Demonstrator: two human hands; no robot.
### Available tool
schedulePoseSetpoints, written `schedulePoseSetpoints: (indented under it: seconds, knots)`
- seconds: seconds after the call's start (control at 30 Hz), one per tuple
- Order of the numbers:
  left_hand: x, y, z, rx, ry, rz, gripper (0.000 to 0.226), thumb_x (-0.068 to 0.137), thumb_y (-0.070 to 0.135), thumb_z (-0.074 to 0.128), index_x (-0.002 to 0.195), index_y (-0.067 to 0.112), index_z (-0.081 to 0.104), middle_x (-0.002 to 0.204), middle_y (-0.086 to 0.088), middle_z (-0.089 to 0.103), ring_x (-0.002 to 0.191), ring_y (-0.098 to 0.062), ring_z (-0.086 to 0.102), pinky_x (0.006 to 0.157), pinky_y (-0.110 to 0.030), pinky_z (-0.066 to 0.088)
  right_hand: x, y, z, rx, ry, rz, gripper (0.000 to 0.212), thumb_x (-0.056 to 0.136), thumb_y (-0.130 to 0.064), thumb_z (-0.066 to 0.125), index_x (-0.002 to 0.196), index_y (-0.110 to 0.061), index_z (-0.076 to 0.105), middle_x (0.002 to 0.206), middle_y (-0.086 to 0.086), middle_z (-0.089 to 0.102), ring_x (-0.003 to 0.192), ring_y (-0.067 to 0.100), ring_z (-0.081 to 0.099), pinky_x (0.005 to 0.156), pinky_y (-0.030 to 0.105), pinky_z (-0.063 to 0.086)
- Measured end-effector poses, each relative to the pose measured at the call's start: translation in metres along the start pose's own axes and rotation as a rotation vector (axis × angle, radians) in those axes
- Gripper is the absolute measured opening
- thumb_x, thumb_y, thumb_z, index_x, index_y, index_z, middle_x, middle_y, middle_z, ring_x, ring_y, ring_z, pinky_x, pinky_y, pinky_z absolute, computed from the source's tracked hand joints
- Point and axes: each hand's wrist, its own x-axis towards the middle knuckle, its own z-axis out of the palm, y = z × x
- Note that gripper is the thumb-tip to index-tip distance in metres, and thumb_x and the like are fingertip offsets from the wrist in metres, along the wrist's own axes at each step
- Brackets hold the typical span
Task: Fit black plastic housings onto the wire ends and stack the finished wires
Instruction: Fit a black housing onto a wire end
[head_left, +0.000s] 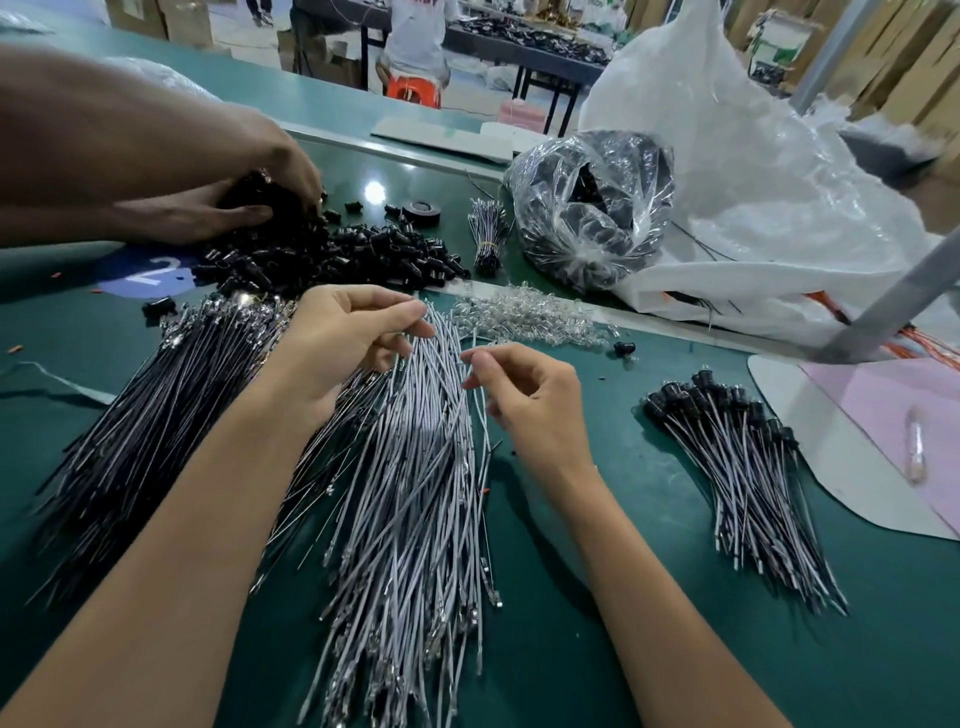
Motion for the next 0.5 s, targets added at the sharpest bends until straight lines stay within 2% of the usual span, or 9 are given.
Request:
schedulePoseSetpoints:
  seconds: [0.1, 0.2, 0.27, 0.4, 0.43, 0.5]
  knots:
    - [-0.002, -0.001, 0.011, -0.053, -0.132, 0.003, 0.011, 0.078, 0.014, 0.072, 0.086, 0.007, 0.071, 0.080, -0.010, 0.075, 0.052, -0.006, 0.059, 0.045, -0.015, 0.045, -0.005, -0.004, 0.009, 0.199, -0.170, 0.109, 0.018, 0.092, -0.022, 0.067, 0.100, -0.007, 0.073, 0.084, 0.006, 0.075, 0.057, 0.006, 0.056, 0.050, 0.018, 0.043]
    - [-0.003, -0.004, 0.016, -0.041, -0.204, 0.036, 0.014, 0.072, 0.018, 0.075, 0.084, 0.010, 0.073, 0.079, -0.009, 0.074, 0.054, -0.008, 0.058, 0.044, -0.015, 0.043, -0.006, -0.004, 0.014, 0.329, -0.248, 0.209, 0.016, 0.092, -0.014, 0.066, 0.100, -0.001, 0.070, 0.083, 0.010, 0.073, 0.054, 0.008, 0.053, 0.048, 0.018, 0.040]
    - [-0.003, -0.004, 0.014, -0.038, -0.215, 0.063, 0.016, 0.068, 0.024, 0.078, 0.081, 0.015, 0.076, 0.081, -0.008, 0.074, 0.056, -0.008, 0.057, 0.044, -0.014, 0.040, -0.007, -0.004, 0.011, 0.414, -0.285, 0.235, 0.009, 0.092, -0.013, 0.066, 0.095, -0.007, 0.072, 0.082, 0.008, 0.073, 0.055, 0.008, 0.052, 0.049, 0.017, 0.040]
    - [0.001, -0.005, 0.004, 0.071, -0.105, 0.075, 0.017, 0.074, 0.031, 0.077, 0.086, 0.021, 0.076, 0.086, -0.002, 0.076, 0.056, -0.003, 0.055, 0.046, -0.012, 0.039, -0.004, -0.005, 0.001, 0.564, -0.275, 0.238, 0.010, 0.087, -0.015, 0.067, 0.094, -0.010, 0.073, 0.082, 0.008, 0.072, 0.055, 0.008, 0.055, 0.050, 0.016, 0.044]
    - [0.002, -0.007, 0.001, 0.143, -0.039, 0.084, 0.011, 0.076, 0.028, 0.077, 0.085, 0.021, 0.076, 0.083, 0.000, 0.076, 0.055, -0.003, 0.057, 0.046, -0.012, 0.041, -0.002, -0.005, -0.001, 0.588, -0.254, 0.245, 0.013, 0.085, -0.016, 0.067, 0.094, -0.010, 0.072, 0.081, 0.007, 0.072, 0.055, 0.008, 0.056, 0.050, 0.016, 0.044]
    - [0.006, -0.013, -0.002, 0.436, 0.137, 0.133, 0.005, 0.079, 0.020, 0.079, 0.080, 0.022, 0.074, 0.074, 0.002, 0.074, 0.056, -0.003, 0.061, 0.051, -0.012, 0.044, 0.001, -0.006, -0.007, 0.666, -0.196, 0.265, 0.014, 0.084, -0.017, 0.064, 0.093, -0.010, 0.072, 0.077, 0.006, 0.071, 0.054, 0.006, 0.056, 0.050, 0.015, 0.045]
